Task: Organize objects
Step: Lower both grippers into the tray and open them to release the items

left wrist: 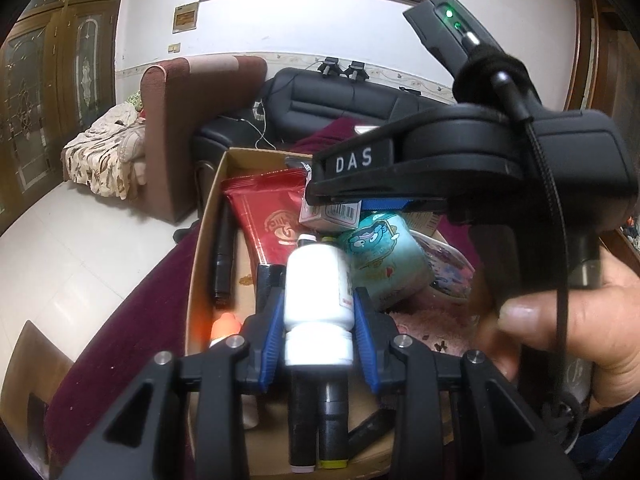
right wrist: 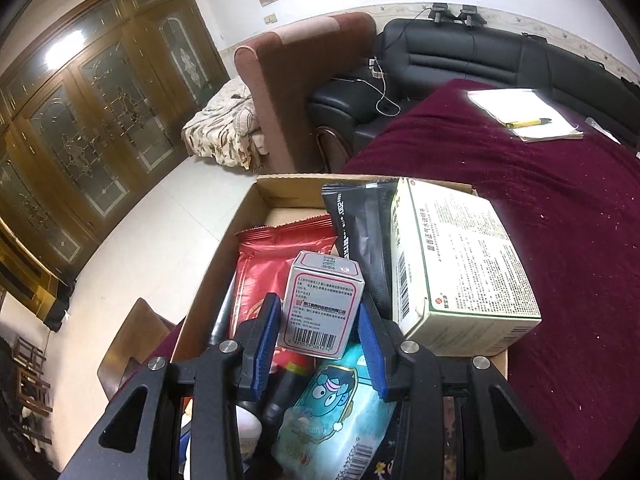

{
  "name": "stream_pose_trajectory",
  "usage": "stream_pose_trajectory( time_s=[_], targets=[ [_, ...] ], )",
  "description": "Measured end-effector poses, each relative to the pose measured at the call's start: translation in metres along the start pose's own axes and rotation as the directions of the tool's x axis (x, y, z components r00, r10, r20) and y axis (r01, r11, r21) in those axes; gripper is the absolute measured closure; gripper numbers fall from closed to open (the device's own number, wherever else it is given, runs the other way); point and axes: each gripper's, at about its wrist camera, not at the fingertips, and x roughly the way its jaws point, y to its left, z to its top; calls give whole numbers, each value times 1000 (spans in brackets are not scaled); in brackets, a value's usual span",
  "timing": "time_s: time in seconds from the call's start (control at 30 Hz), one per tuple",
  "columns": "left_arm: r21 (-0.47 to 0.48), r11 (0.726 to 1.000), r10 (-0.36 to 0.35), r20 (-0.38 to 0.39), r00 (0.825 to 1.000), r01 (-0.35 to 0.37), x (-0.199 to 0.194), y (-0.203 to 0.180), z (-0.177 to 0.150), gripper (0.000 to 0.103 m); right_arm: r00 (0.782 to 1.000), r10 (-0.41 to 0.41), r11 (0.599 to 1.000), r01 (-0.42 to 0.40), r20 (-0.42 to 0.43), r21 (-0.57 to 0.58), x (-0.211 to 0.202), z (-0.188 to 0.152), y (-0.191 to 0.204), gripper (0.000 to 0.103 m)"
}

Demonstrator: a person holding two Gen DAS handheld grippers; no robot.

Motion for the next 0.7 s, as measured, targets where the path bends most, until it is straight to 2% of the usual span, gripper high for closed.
stream_pose_trajectory(
  time_s=[0.33, 0.4, 0.57, 0.67, 0.7],
  targets=[
    [0, 1000, 3, 1, 1000, -3, 1, -2, 1, 69, 1000, -3, 1000, 3, -3, 6, -4, 0, 1, 58],
    [-4, 1000, 4, 3, 1000, -4, 0, -1, 2, 67, 1000, 18, 1000, -18, -6, 10, -8, -1, 2, 50],
    [-3, 1000, 7, 9, 1000, -7, -4, -3, 0, 60, 1000, 10, 1000, -9, 25, -7, -23, -3, 5, 35],
    [-8, 1000, 5, 14, 1000, -5, -8, -3, -1, 54, 999, 17, 1000, -17, 41, -7, -34, -6, 7, 31],
    [-9, 1000, 8, 19, 1000, -8, -10, -4, -1, 48, 999, 15, 1000, -15, 46, -8, -38, -7, 7, 31]
  ],
)
